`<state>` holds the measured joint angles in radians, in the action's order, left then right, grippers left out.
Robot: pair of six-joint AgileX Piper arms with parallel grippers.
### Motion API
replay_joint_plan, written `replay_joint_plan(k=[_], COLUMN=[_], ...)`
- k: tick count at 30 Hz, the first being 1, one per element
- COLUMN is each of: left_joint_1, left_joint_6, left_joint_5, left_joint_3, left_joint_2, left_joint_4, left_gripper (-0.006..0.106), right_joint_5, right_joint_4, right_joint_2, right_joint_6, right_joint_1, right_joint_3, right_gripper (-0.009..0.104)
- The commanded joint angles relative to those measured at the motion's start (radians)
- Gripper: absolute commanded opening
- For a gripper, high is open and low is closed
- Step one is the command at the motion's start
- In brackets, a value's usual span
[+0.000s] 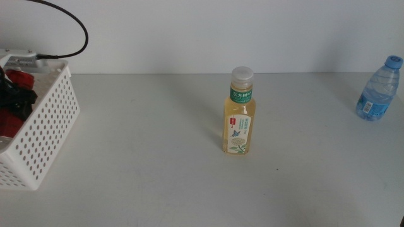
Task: Use arms to grab the bottles and put them into the dustbin to the left of the table.
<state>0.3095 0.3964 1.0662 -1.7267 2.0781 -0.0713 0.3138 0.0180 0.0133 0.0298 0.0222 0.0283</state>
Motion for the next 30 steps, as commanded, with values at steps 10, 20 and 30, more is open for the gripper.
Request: replay_joint_plan(k=[10,20,30], left_joint_1=[-0.001,-0.041,-0.345], left_joint_6=[-0.117,-0.083,0.028], left_joint_5=[0.007,0.072,-0.399], left_joint_3=[-0.054,-0.047,0.372], left_joint_2=[-0.080,-0.289,-0.685], left_joint_4=[0.000,-0.127,-0.206], left_gripper=[0.094,0.091,0.091], right_joint_5=[-0.074,-0.074,-0.074], right_joint_4=[-0.012,-0.012,-0.012], right_joint_2=[-0.004,-0.004,-0.004], right_joint_6=[0.011,0.011,0.011], right_joint_1=[-0.008,-0.008,-0.008], right_joint_3=[-0.009,-0.009,-0.009], right_gripper=[0.070,0.070,0.070])
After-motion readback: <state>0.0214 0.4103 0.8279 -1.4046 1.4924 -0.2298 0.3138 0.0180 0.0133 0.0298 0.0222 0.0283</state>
